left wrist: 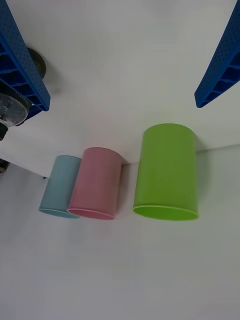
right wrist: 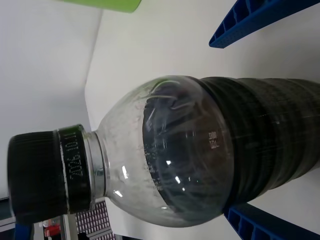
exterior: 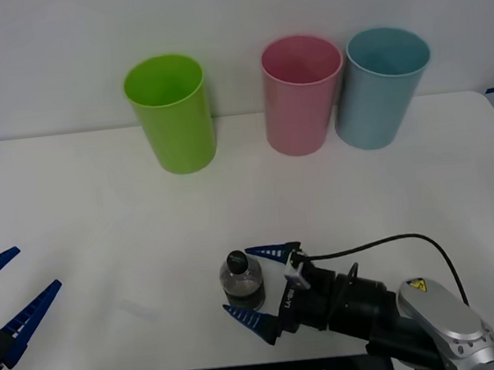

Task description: Grasp the object on the table and drop it into the matching bin: aluminum can to the light blue bin, PET bottle to the pink bin.

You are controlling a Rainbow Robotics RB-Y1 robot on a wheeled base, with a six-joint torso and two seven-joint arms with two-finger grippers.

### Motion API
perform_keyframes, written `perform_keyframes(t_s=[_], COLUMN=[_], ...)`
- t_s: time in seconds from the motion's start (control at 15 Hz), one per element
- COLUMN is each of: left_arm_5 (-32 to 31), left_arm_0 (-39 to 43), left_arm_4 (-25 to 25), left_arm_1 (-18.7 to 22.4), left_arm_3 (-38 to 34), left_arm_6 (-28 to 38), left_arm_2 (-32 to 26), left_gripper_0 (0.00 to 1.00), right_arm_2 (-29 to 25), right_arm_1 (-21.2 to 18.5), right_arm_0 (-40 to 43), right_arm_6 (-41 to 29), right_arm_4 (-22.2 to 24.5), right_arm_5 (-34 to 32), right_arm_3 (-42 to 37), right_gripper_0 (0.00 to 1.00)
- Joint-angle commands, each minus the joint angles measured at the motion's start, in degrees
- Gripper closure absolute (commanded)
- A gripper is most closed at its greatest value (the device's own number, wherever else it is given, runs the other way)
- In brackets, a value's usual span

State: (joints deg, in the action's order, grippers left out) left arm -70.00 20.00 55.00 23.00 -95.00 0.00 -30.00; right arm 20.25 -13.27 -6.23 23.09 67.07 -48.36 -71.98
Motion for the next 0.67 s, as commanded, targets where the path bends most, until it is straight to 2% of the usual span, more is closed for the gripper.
perform_keyframes(t_s=[0.07, 0.13, 0.2, 0.27, 0.33, 0.4, 0.67], left_arm_5=[0.0, 0.0, 0.0, 0.0, 0.0, 0.0, 0.0], left_arm_0=[0.0, 0.0, 0.0, 0.0, 0.0, 0.0, 0.0], left_arm_4=[0.0, 0.0, 0.0, 0.0, 0.0, 0.0, 0.0], left_arm_1=[0.0, 0.0, 0.0, 0.0, 0.0, 0.0, 0.0], left_arm_3=[0.0, 0.0, 0.0, 0.0, 0.0, 0.0, 0.0], left_arm_6=[0.0, 0.0, 0.0, 0.0, 0.0, 0.0, 0.0], left_arm_2=[0.0, 0.0, 0.0, 0.0, 0.0, 0.0, 0.0], left_gripper_0=[0.0, 0.0, 0.0, 0.0, 0.0, 0.0, 0.0], right_arm_2=[0.05, 0.05, 0.05, 0.05, 0.05, -0.04, -0.04], right_arm_1=[0.0, 0.0, 0.0, 0.0, 0.0, 0.0, 0.0], right_arm_0=[-0.01, 0.08, -0.01, 0.08, 0.08, 0.08, 0.08], right_arm_6=[0.2, 0.29, 0.55, 0.73, 0.73, 0.73, 0.64], right_arm_4=[-0.01, -0.01, -0.01, -0.01, -0.01, -0.09, -0.09], right_arm_5=[0.11, 0.2, 0.28, 0.37, 0.28, 0.37, 0.81], right_arm_3=[0.0, 0.0, 0.0, 0.0, 0.0, -0.09, 0.0], right_gripper_0=[0.0, 0.0, 0.27, 0.84, 0.97, 1.0, 1.0])
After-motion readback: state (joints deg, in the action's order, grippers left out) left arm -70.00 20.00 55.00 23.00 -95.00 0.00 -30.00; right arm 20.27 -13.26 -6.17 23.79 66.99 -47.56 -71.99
